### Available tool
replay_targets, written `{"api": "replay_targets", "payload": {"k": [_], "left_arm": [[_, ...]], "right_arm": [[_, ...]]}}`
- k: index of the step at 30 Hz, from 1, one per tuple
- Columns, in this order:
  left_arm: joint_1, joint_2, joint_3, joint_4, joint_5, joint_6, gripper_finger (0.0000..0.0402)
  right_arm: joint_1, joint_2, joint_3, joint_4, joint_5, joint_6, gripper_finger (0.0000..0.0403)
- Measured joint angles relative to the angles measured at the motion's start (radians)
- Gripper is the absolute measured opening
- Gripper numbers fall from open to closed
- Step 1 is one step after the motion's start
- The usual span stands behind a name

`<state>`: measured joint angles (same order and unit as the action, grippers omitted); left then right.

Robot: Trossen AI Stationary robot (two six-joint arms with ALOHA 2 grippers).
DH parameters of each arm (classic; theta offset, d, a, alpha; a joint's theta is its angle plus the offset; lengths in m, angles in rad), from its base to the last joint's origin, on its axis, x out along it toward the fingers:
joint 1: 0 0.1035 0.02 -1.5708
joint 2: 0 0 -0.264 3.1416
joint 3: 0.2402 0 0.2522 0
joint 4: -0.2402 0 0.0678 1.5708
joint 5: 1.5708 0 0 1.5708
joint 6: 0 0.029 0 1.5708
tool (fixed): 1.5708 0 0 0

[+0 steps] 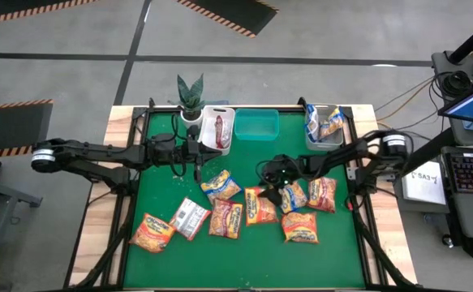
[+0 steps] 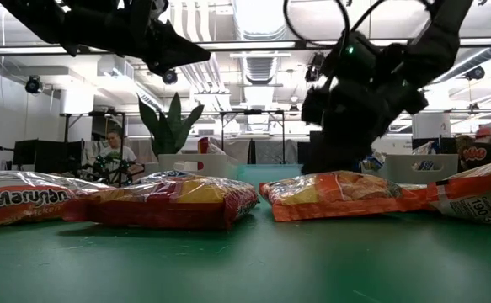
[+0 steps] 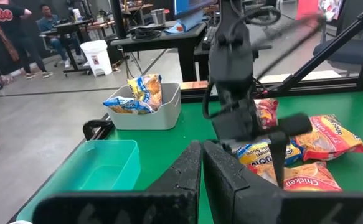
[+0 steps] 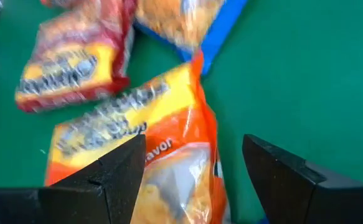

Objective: Sort Maruchan noodles
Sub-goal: Put the orange noodle pack into the green bin

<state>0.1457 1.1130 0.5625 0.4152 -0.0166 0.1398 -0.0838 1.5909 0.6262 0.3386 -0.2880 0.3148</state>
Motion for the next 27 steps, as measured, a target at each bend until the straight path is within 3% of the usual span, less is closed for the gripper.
{"api": "replay_targets", "payload": {"k": [10,14,22,27], "left_arm": [[0.0,0.0,0.0,0.011,0.0,0.0,0.0],[0.0,0.0,0.0,0.017,0.0,-0.005,0.0],[0.0,0.0,0.0,0.021,0.0,-0.039,0.0],[0.0,0.0,0.0,0.022,0.0,-0.056,0.0]], "right_arm": [[0.0,0.123,0.064,0.052,-0.111,-0.007,0.0241],[0.0,0.122,0.069,0.049,-0.117,-0.022,0.0185],[-0.003,0.107,0.068,0.034,-0.109,-0.044,0.0036],[-0.004,0.066,0.067,0.022,-0.103,-0.068,0.0013]]}}
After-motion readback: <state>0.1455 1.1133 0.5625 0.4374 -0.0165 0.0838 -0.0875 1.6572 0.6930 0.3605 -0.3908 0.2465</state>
